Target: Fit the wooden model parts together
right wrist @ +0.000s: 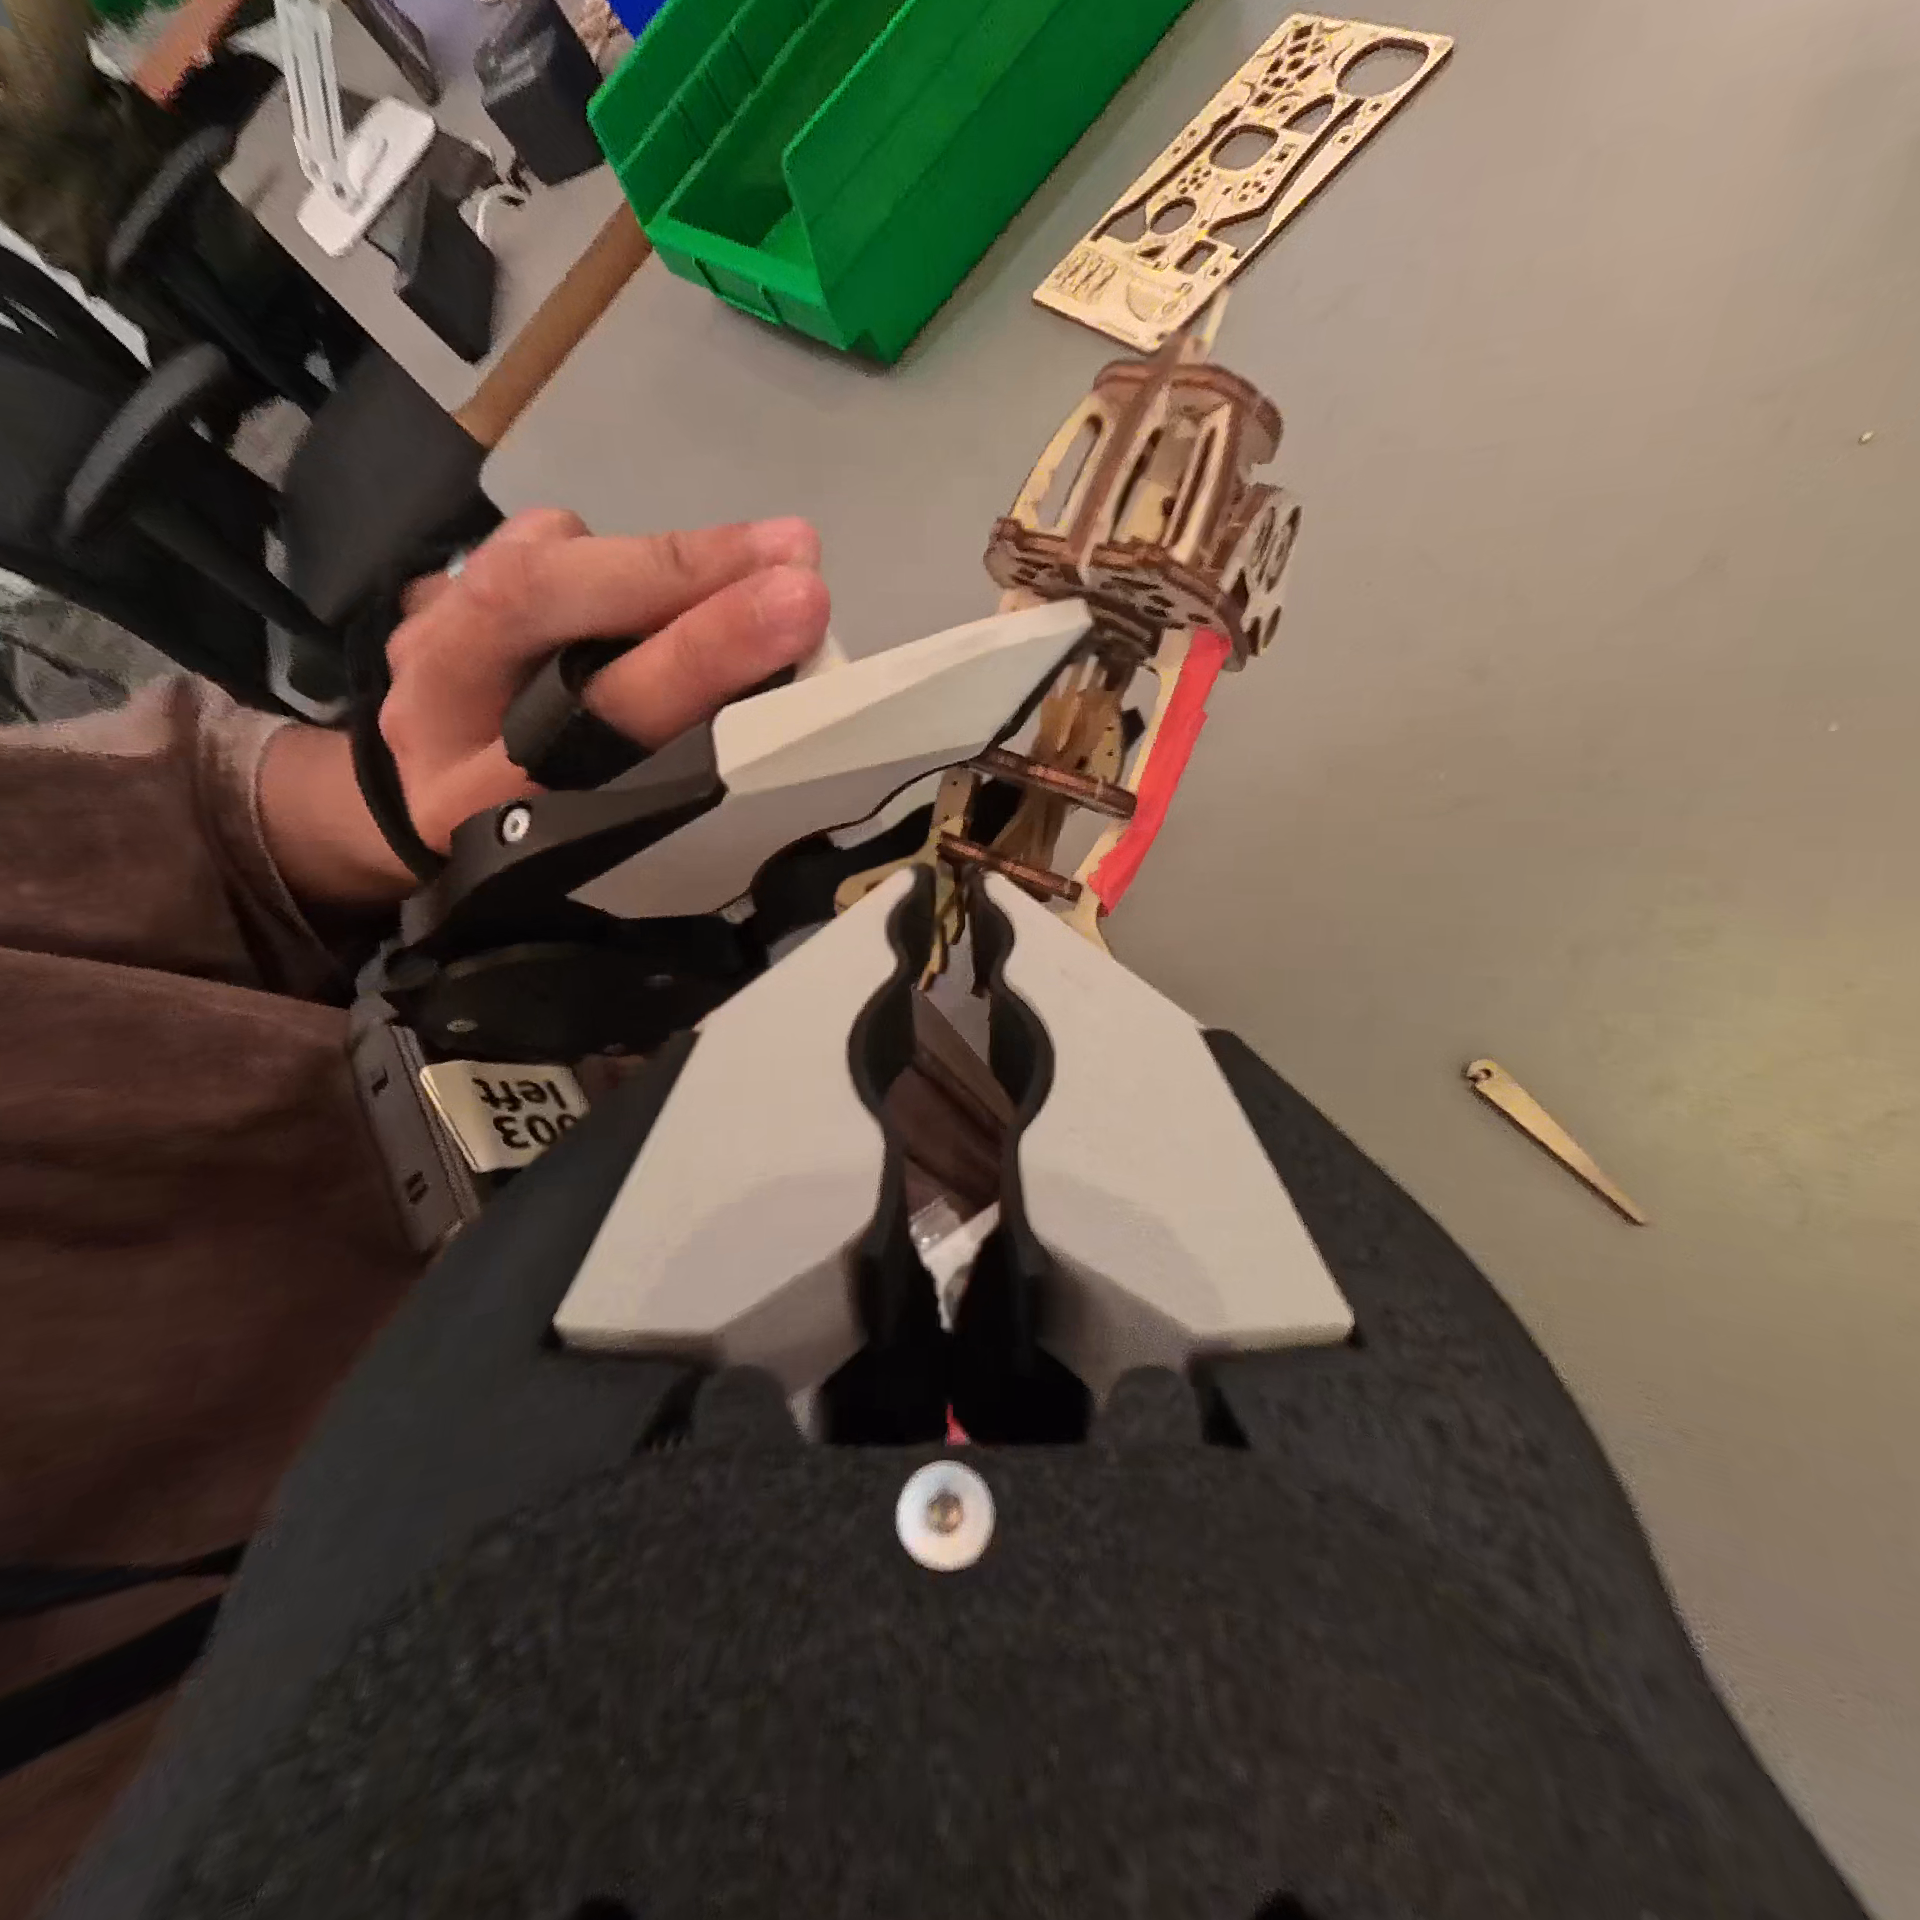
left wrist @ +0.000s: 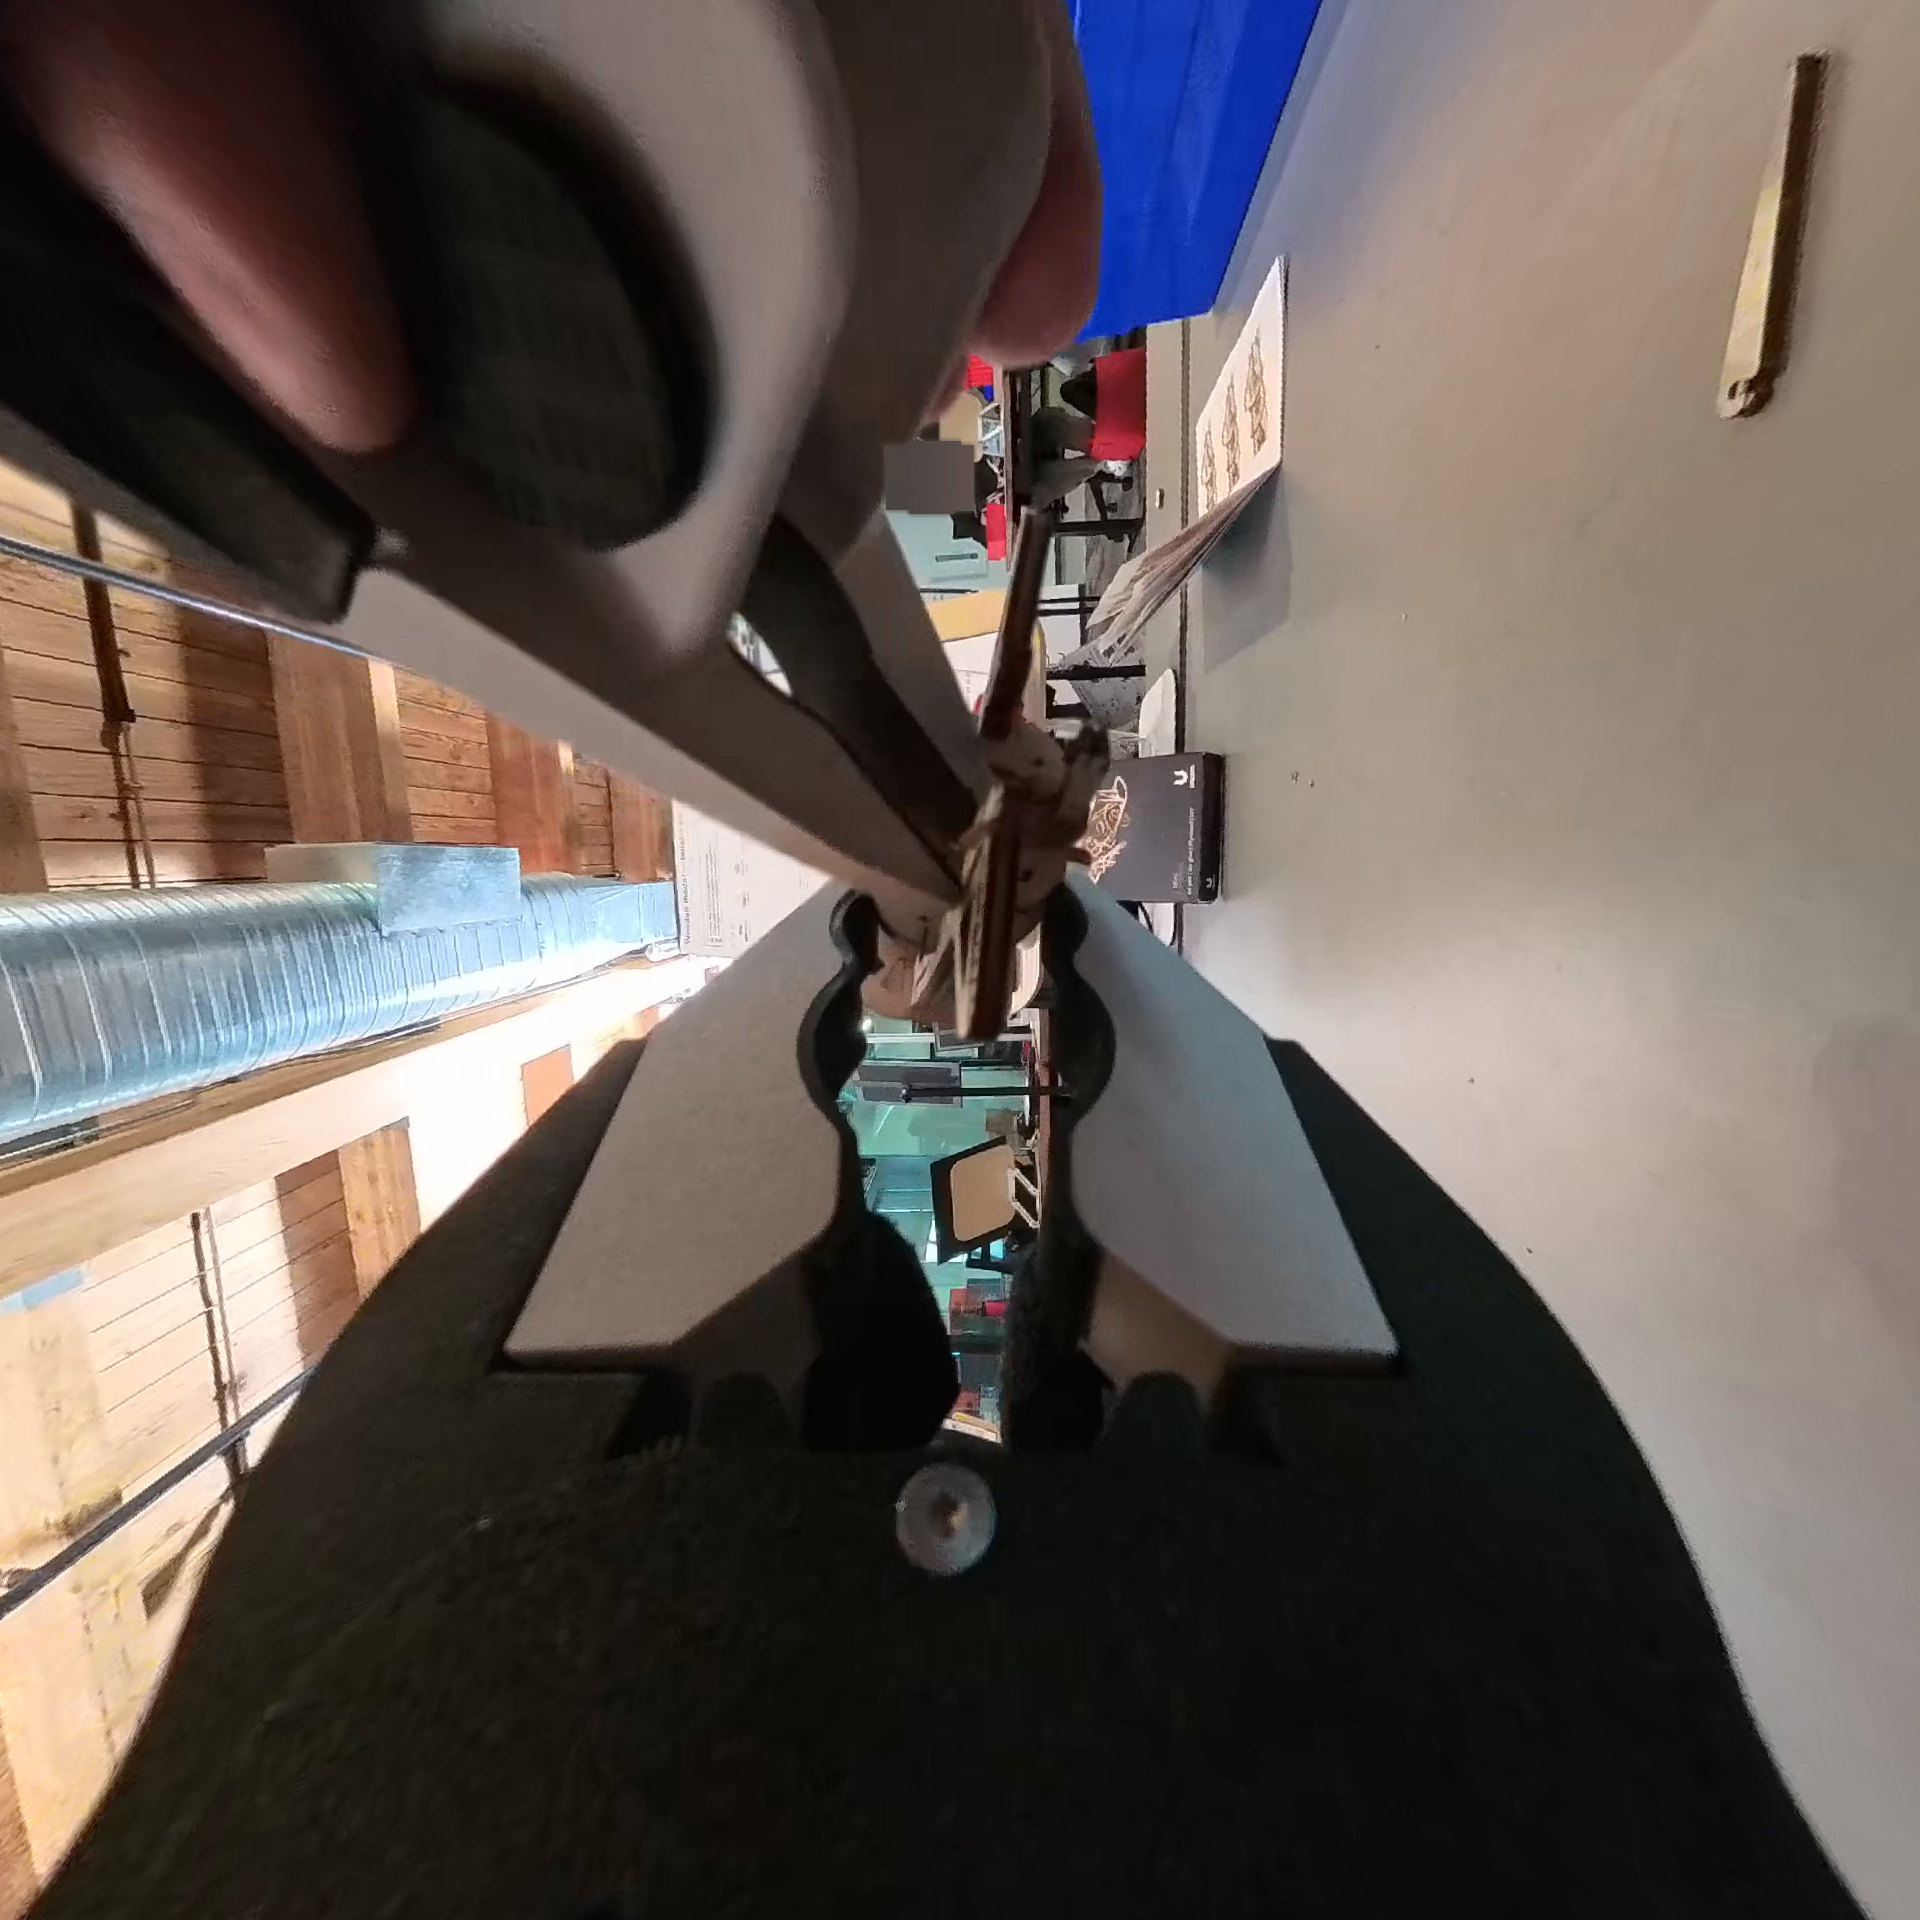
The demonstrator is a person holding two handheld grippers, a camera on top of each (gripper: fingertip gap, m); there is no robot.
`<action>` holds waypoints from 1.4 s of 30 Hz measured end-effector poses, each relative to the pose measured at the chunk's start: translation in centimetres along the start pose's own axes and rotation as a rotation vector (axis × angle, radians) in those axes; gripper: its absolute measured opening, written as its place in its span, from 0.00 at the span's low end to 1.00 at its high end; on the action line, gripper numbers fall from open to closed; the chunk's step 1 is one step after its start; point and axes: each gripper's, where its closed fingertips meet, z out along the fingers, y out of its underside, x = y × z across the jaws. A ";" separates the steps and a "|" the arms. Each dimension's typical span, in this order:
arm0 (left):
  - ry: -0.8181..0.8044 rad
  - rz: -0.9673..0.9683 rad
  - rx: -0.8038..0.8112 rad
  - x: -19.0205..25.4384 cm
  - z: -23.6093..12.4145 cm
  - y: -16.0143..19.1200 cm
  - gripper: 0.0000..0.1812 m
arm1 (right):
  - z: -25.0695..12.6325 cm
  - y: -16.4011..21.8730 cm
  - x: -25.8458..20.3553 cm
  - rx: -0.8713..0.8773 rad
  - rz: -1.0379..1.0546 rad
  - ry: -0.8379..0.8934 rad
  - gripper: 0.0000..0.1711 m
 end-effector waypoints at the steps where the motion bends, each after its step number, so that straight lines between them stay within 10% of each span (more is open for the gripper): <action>1: 0.003 -0.002 0.003 0.0 0.0 0.0 0.15 | 0.0 0.0 0.0 0.014 0.018 -0.015 0.03; 21: 0.107 -0.051 -0.048 2.0 0.0 0.6 0.15 | -0.9 0.7 -1.6 0.085 0.065 -0.218 0.00; 33: 0.044 -0.057 -0.049 0.7 -0.1 0.6 0.15 | -0.4 0.0 -0.1 0.135 -0.203 0.153 0.04; 42: -0.004 -0.041 -0.016 0.0 -0.5 0.0 0.15 | 0.0 0.1 -1.1 0.127 0.007 -0.008 0.08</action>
